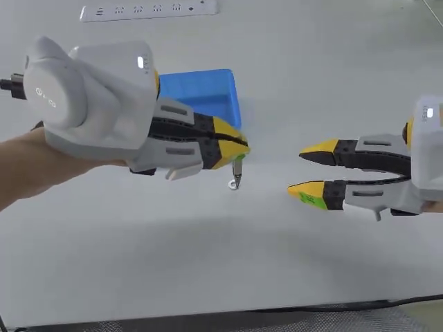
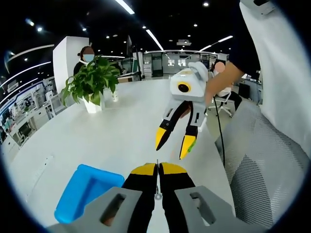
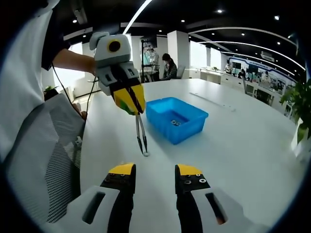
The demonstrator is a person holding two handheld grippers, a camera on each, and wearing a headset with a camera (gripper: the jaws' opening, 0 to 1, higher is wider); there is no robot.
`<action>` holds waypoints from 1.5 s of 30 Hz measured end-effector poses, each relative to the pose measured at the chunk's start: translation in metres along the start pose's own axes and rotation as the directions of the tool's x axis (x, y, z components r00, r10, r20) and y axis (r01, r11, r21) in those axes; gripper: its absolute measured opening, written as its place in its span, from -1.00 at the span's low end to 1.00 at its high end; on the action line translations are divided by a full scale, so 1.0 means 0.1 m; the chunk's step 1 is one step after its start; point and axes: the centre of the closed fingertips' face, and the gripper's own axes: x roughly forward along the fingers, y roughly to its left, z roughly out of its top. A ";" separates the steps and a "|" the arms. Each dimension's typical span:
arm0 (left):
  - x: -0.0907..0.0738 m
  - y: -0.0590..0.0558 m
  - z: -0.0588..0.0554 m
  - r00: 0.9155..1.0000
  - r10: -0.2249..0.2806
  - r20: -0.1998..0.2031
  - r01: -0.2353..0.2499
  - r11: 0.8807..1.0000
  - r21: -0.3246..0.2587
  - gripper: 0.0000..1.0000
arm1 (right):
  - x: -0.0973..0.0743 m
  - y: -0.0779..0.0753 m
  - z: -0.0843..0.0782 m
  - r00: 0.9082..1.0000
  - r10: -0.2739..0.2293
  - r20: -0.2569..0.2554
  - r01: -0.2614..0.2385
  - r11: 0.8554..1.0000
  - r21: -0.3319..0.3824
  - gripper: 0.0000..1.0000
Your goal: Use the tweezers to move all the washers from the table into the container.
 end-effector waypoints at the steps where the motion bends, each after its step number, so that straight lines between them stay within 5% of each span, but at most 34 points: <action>1: 0.00 0.00 -0.02 1.000 -0.001 -0.004 0.001 1.000 -0.002 -0.89 | 0.00 0.00 0.01 1.000 0.000 0.001 0.000 1.000 0.000 -0.34; 17: -0.01 -0.03 -0.08 1.000 -0.007 0.001 0.007 1.000 -0.015 -0.89 | 0.06 0.01 0.02 1.000 0.017 -0.012 -0.017 1.000 -0.011 -0.34; 21: -0.01 -0.08 -0.08 1.000 -0.025 -0.003 0.025 1.000 -0.009 -0.89 | 0.14 0.08 0.02 0.998 0.062 -0.033 -0.063 0.997 -0.033 -0.34; 35: -0.01 -0.08 -0.08 0.999 -0.042 -0.011 0.041 0.999 -0.022 -0.89 | 0.64 0.30 0.01 0.963 0.243 -0.117 -0.257 0.957 -0.136 -0.34; 45: 0.00 -0.07 -0.08 0.999 -0.048 -0.015 0.047 0.998 -0.029 -0.89 | 0.83 0.37 0.06 0.949 0.291 -0.123 -0.310 0.934 -0.180 -0.43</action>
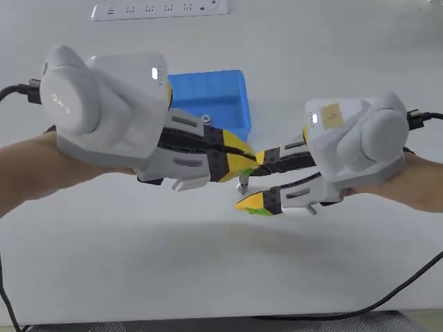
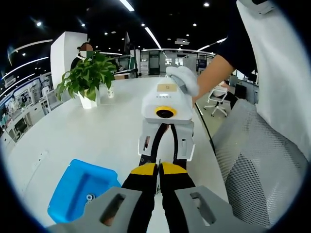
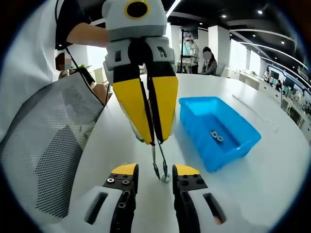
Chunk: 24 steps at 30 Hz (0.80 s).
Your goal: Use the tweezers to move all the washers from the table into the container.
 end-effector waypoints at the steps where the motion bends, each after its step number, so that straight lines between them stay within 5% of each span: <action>1: 0.00 0.00 0.00 1.000 0.000 0.000 0.000 1.000 0.000 -0.89 | 0.00 0.00 0.00 1.000 0.002 0.000 -0.002 1.000 -0.002 -0.43; 24: 0.02 0.00 0.01 1.000 -0.001 -0.001 0.001 1.000 0.006 -0.89 | 0.04 -0.05 0.00 1.000 -0.014 -0.008 0.013 0.997 -0.079 -0.79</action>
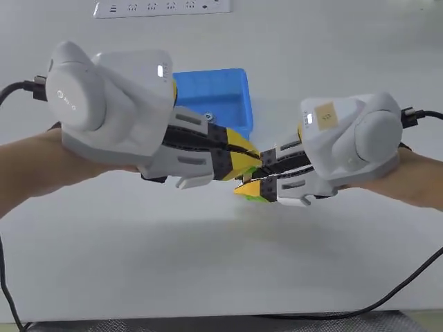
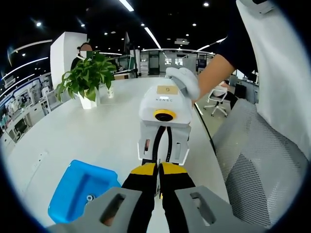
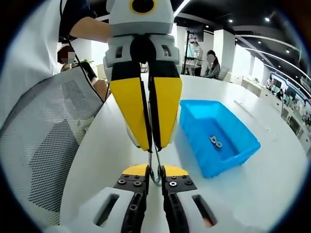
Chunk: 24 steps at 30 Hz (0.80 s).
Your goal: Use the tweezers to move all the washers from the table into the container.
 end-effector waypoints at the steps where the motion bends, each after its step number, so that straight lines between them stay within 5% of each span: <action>1: 0.00 0.00 0.00 1.000 -0.001 0.000 0.001 1.000 0.000 -0.89 | 0.00 0.00 0.00 1.000 0.000 -0.001 0.000 1.000 -0.002 -0.79; 11: -0.01 0.01 0.00 1.000 0.013 0.013 -0.013 1.000 0.000 -0.79 | -0.02 0.03 0.05 1.000 -0.022 0.020 0.021 1.000 0.021 -0.81; 24: -0.11 0.03 -0.09 0.999 0.025 -0.027 -0.025 1.000 0.008 -0.51 | -0.05 -0.01 0.12 0.999 -0.040 0.027 0.039 0.999 0.036 -0.81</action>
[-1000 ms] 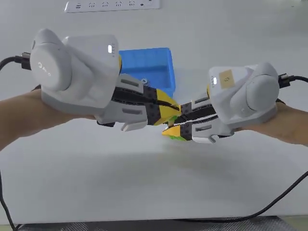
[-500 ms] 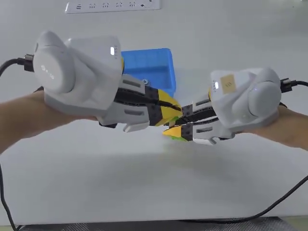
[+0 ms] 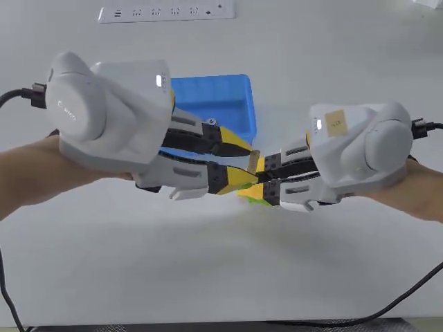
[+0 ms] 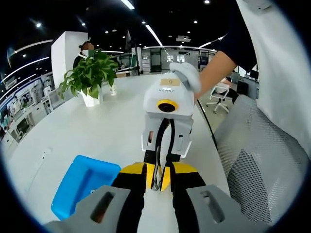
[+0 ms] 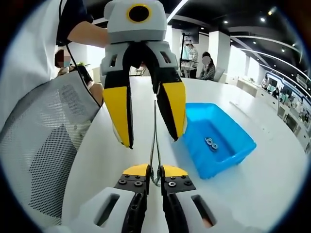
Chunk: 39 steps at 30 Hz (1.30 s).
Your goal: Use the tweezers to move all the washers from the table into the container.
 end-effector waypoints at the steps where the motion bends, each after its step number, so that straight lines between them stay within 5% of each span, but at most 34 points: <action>1: -0.03 0.02 0.01 1.000 0.015 0.008 -0.015 1.000 -0.002 -0.47 | -0.01 0.00 0.01 1.000 -0.002 0.000 0.002 1.000 0.001 -0.81; 6: -0.24 0.15 -0.01 0.993 0.103 0.057 -0.099 0.992 -0.073 -0.41 | -0.07 -0.02 0.09 1.000 -0.002 0.023 0.002 1.000 0.021 -0.81; 14: -0.66 0.15 -0.35 0.972 0.231 0.045 -0.218 0.956 -0.195 -0.28 | -0.17 -0.07 0.29 1.000 -0.025 0.018 0.025 1.000 0.002 -0.81; 23: -0.93 -0.01 -0.50 0.957 0.286 0.050 -0.263 0.927 -0.267 0.04 | -0.18 -0.17 0.57 0.999 -0.034 0.026 0.035 0.998 -0.053 -0.81; 33: -1.13 0.03 -0.62 0.931 0.364 0.024 -0.341 0.891 -0.299 0.41 | -0.17 -0.43 0.93 0.997 -0.061 0.045 0.065 0.992 -0.109 -0.80; 34: -1.16 0.05 -0.63 0.923 0.382 0.030 -0.356 0.883 -0.307 0.43 | -0.17 -0.46 0.97 0.997 -0.061 0.051 0.066 0.992 -0.107 -0.80; 39: -1.20 0.01 -0.73 0.921 0.390 0.008 -0.364 0.866 -0.342 0.49 | -0.12 -0.68 1.12 0.992 -0.101 0.070 0.109 0.988 -0.114 -0.80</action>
